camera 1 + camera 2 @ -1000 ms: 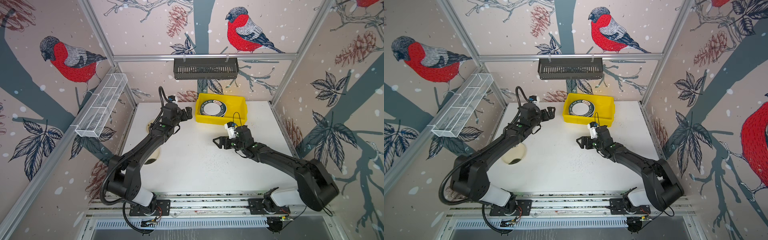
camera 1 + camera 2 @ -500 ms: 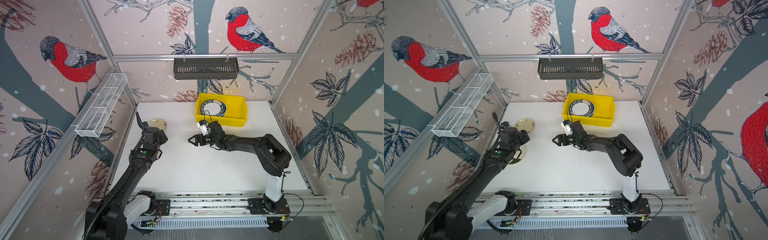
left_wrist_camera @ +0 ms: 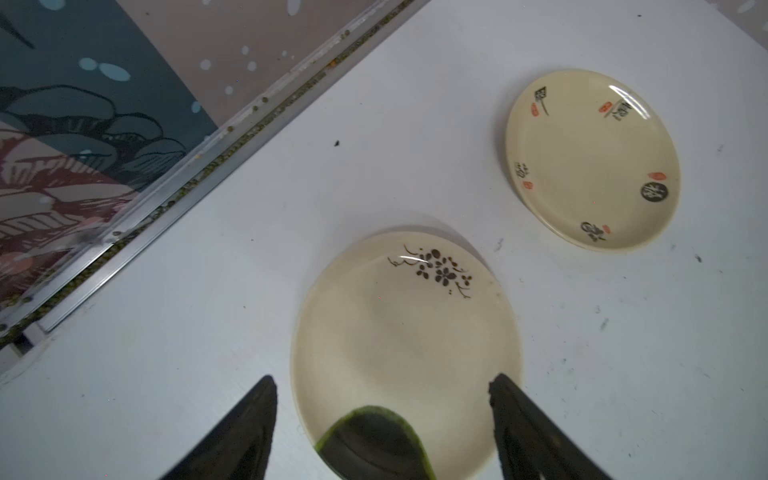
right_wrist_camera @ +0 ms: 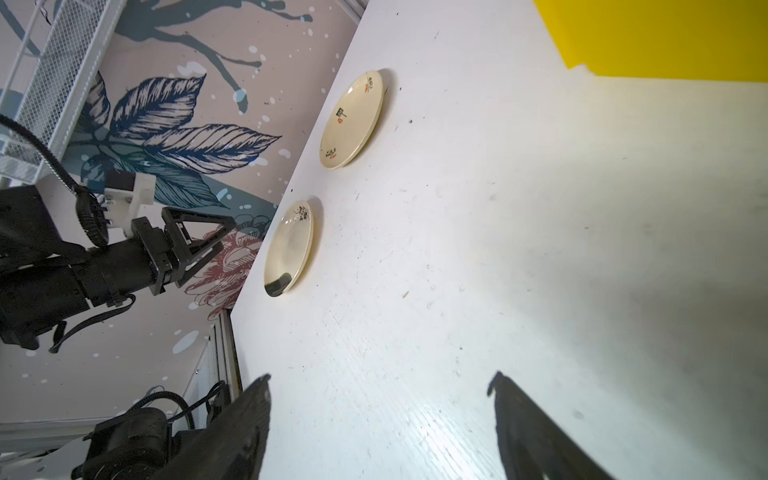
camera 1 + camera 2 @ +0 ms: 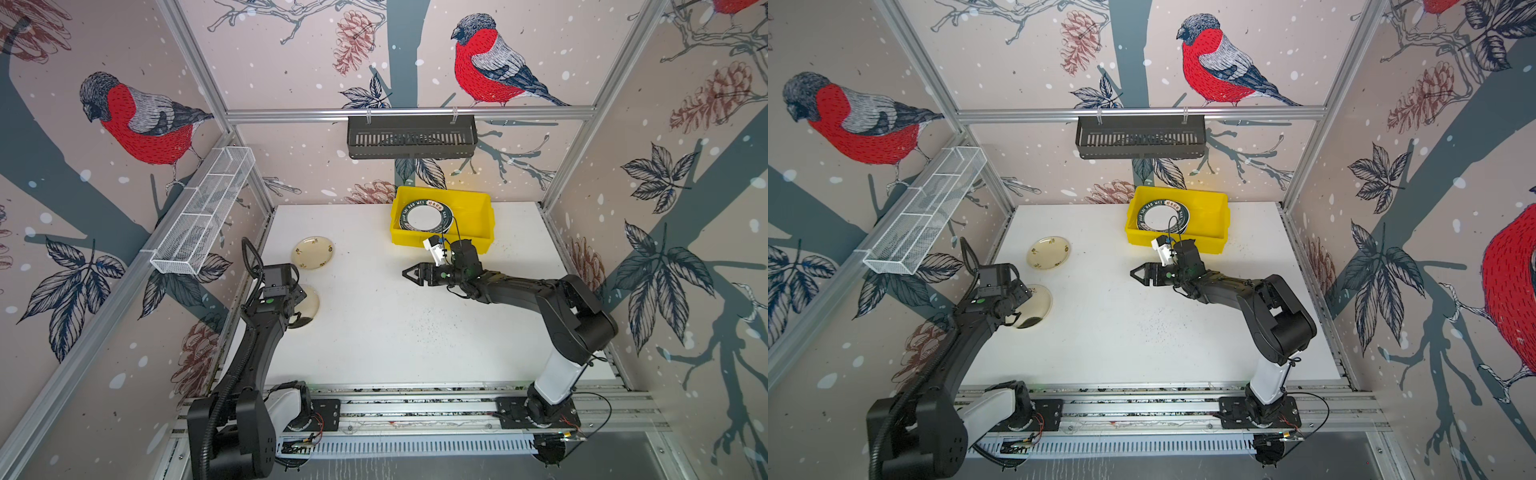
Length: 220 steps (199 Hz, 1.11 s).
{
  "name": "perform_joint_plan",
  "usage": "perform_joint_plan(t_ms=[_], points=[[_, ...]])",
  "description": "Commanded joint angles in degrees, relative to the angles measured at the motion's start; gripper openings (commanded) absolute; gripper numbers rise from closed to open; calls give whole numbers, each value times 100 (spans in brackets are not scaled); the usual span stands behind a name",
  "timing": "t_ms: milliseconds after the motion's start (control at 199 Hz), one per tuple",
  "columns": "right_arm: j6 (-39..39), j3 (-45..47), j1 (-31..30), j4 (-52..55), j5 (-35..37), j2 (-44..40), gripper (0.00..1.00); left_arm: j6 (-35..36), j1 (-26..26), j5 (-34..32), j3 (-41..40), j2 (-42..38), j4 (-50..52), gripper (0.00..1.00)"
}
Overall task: Place the plates into the plastic bin on the countertop
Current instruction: Move the plate at the center of the table.
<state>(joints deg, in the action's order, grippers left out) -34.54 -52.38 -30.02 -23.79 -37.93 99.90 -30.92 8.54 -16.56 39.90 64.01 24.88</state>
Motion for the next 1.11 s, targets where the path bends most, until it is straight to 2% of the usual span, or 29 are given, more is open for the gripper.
perform_joint_plan(t_ms=[0,101,201,302,488,644,795,1102], points=[[343,-69,16,209,-40,-287,84,432,234,-133,219,212,505,81],[460,24,13,359,52,-448,84,772,390,-68,314,414,336,80],[396,155,24,235,18,-514,84,1141,669,513,496,849,272,78],[430,199,49,205,22,-535,84,1538,702,659,738,1240,349,78],[446,190,65,233,1,-445,85,1939,886,945,769,1391,89,80],[544,230,140,366,129,-493,85,1949,1130,1488,794,1795,-101,80],[563,302,250,367,141,-557,85,1989,1141,1839,1206,2414,95,78],[594,426,310,397,191,-665,85,2162,1141,1920,1364,2853,122,76]])
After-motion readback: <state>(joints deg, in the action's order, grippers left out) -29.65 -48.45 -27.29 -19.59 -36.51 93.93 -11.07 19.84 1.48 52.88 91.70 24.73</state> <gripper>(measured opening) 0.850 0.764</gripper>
